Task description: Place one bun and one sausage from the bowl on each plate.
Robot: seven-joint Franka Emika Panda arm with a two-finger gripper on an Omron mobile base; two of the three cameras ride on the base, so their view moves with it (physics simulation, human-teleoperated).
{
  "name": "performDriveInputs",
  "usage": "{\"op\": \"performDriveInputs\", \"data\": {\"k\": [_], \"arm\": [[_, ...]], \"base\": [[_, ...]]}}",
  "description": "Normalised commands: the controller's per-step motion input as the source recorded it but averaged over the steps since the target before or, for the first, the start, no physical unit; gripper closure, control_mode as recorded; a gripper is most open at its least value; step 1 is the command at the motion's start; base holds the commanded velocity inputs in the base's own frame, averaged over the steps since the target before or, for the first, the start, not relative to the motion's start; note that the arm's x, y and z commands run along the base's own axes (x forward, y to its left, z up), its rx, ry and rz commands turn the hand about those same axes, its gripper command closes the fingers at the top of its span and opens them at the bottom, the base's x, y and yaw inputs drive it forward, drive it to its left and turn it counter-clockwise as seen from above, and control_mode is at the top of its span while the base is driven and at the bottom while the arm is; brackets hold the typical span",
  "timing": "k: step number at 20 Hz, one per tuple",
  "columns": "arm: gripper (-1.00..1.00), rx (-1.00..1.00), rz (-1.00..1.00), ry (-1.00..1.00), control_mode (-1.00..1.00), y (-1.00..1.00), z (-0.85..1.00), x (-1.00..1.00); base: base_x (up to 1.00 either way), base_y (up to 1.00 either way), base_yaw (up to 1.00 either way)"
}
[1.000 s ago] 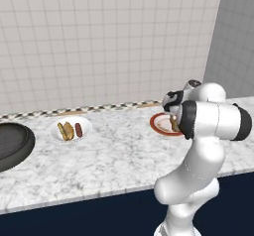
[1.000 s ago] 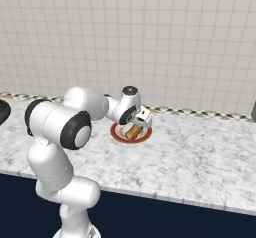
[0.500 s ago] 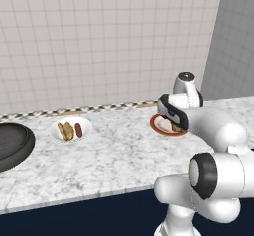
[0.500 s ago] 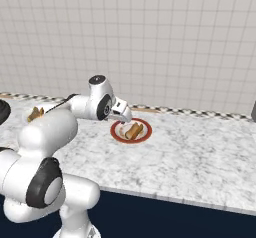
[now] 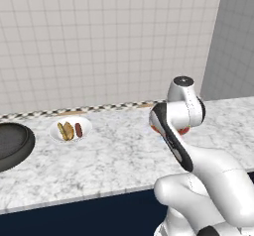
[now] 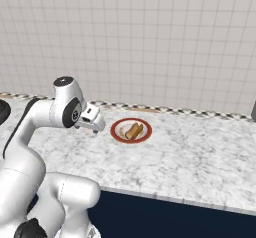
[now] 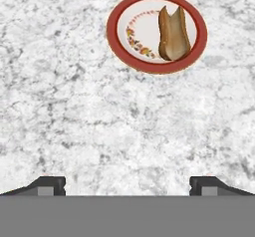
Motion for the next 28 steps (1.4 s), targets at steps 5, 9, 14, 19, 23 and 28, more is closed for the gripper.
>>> {"op": "performDriveInputs", "data": {"k": [5,9,14,19,23,28], "arm": [[-1.0,0.02,0.0,0.0,-1.0,-0.03,-0.03,-0.27],[-1.0,0.0,0.0,0.0,-1.0,0.31,-0.01,0.0],[-1.0,0.0,0.0,-0.01,1.0,0.2,0.0,0.0],[-1.0,0.0,0.0,0.0,1.0,0.0,0.0,0.0],[-1.0,0.0,0.0,0.0,1.0,0.0,0.0,0.0],[-1.0,0.0,0.0,0.0,1.0,0.0,0.0,0.0]], "base": [[0.0,0.0,0.0],[0.0,0.0,0.0],[0.0,0.8,0.0],[0.0,1.0,0.0],[0.0,1.0,0.0],[0.0,0.98,0.0]]}}
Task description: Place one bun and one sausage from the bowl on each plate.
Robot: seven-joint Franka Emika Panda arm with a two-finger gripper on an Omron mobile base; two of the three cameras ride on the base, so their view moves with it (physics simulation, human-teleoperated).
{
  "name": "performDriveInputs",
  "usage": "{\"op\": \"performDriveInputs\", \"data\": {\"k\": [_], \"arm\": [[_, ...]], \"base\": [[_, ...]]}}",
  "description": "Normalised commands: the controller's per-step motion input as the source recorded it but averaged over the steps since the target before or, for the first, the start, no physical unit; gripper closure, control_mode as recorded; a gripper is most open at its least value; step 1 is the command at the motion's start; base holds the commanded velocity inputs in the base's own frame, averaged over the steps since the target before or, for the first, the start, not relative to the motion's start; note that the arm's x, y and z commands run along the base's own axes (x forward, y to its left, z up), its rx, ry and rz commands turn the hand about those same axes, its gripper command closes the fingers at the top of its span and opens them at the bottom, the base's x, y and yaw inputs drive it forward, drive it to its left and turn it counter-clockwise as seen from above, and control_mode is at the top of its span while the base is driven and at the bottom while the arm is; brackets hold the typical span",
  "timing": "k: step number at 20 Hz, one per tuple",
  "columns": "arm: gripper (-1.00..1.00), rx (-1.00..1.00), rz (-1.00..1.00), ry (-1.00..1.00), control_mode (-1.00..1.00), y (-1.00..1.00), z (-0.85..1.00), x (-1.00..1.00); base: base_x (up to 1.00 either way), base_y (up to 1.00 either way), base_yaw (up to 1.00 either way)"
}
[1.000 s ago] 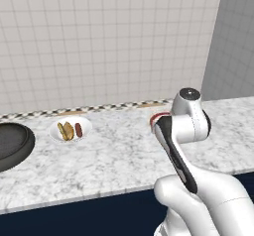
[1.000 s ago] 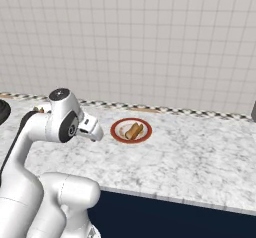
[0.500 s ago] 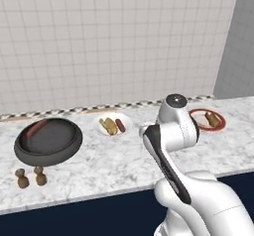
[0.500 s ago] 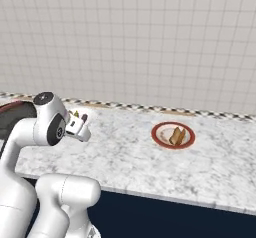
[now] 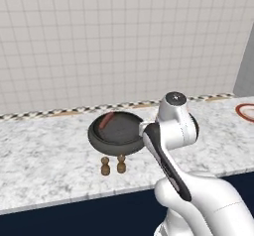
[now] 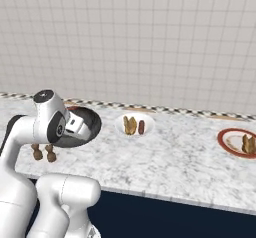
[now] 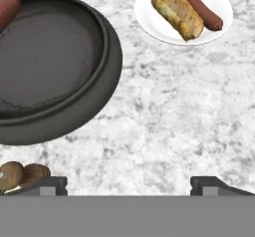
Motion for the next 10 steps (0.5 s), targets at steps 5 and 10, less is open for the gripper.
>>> {"op": "performDriveInputs", "data": {"k": [5,10], "arm": [[-1.0,-0.01,0.16,-0.03,-1.0,0.69,0.02,0.4],[-1.0,0.14,0.1,0.06,-1.0,0.85,0.63,0.81]], "base": [[0.0,0.0,0.0],[0.0,0.0,0.0]]}}
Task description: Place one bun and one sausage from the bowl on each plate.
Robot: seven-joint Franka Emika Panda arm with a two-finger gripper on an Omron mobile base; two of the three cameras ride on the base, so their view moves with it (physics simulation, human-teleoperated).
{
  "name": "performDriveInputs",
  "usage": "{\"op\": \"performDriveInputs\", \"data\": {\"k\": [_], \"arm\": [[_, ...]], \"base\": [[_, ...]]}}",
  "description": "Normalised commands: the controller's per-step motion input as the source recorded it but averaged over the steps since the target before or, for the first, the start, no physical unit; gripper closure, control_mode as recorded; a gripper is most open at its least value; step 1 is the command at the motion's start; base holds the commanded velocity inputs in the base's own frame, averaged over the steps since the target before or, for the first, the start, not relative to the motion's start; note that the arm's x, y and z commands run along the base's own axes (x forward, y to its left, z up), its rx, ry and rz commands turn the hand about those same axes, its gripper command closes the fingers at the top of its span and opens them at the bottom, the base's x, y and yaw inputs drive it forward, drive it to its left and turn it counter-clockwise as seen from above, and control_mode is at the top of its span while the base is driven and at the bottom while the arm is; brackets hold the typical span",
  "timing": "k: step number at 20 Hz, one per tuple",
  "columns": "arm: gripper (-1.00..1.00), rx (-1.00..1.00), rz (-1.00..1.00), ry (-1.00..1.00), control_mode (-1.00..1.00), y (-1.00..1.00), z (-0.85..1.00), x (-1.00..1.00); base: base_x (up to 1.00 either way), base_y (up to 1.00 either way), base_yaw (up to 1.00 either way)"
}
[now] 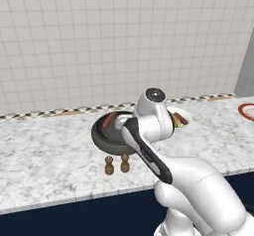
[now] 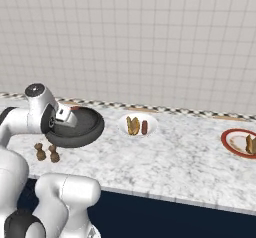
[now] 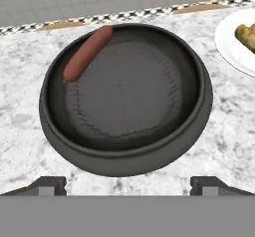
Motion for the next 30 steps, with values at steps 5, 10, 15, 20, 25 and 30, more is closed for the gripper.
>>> {"op": "performDriveInputs", "data": {"k": [5,10,15,20,25,30], "arm": [[-1.0,0.21,-0.01,0.13,-1.0,0.51,0.66,0.96],[-1.0,-0.07,0.0,0.17,-1.0,0.43,-0.3,0.99],[-1.0,-0.06,-0.02,0.01,-1.0,0.01,-0.65,0.89],[-1.0,0.0,-0.03,0.0,-1.0,0.04,-0.56,0.56],[-1.0,0.0,0.0,0.0,-1.0,0.27,-0.46,0.38],[-1.0,0.0,0.0,0.0,-1.0,0.17,-0.38,0.1]], "base": [[0.0,0.0,0.0],[0.0,0.0,0.0],[0.0,0.0,0.0],[0.0,0.0,0.0],[0.0,0.0,0.0],[0.0,0.0,0.0]]}}
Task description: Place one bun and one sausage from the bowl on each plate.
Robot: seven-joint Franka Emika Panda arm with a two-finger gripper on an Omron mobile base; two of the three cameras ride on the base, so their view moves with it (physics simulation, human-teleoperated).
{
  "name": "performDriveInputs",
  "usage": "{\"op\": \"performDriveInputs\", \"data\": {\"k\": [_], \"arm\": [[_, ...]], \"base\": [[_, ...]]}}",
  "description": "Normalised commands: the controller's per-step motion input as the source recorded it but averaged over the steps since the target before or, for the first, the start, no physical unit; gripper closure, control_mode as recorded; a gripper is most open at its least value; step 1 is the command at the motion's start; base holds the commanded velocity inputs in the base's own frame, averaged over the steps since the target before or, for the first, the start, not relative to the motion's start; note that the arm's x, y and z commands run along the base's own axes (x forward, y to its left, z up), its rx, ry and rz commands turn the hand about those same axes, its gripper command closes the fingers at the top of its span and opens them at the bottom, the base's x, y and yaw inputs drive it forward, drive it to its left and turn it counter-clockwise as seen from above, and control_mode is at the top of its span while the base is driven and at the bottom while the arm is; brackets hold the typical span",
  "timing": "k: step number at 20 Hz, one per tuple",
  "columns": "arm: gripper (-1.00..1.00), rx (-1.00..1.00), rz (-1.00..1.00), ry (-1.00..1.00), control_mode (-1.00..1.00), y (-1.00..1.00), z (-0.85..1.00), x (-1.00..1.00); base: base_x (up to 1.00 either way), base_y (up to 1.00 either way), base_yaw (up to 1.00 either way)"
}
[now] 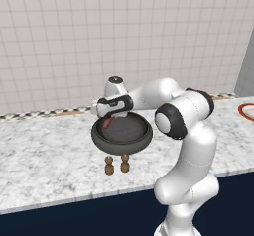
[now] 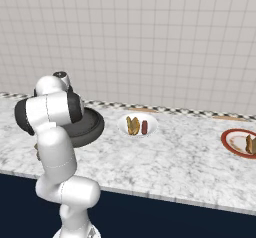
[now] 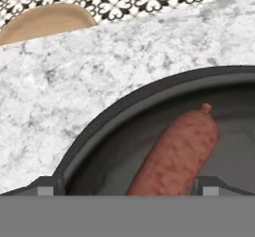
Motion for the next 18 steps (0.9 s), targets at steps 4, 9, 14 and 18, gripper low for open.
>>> {"op": "performDriveInputs", "data": {"k": [4,9,14,18], "arm": [[-1.0,0.0,0.0,0.0,-1.0,-0.05,-0.41,-0.28],[1.0,0.01,0.0,-0.03,-1.0,0.0,-0.28,-0.27],[1.0,0.01,0.0,-0.03,-1.0,0.0,-0.02,-0.16],[1.0,0.0,0.0,-0.02,-1.0,0.0,0.06,-0.05]], "base": [[0.0,0.0,0.0],[0.0,0.0,0.0],[0.0,0.0,0.0],[0.0,0.0,0.0]]}}
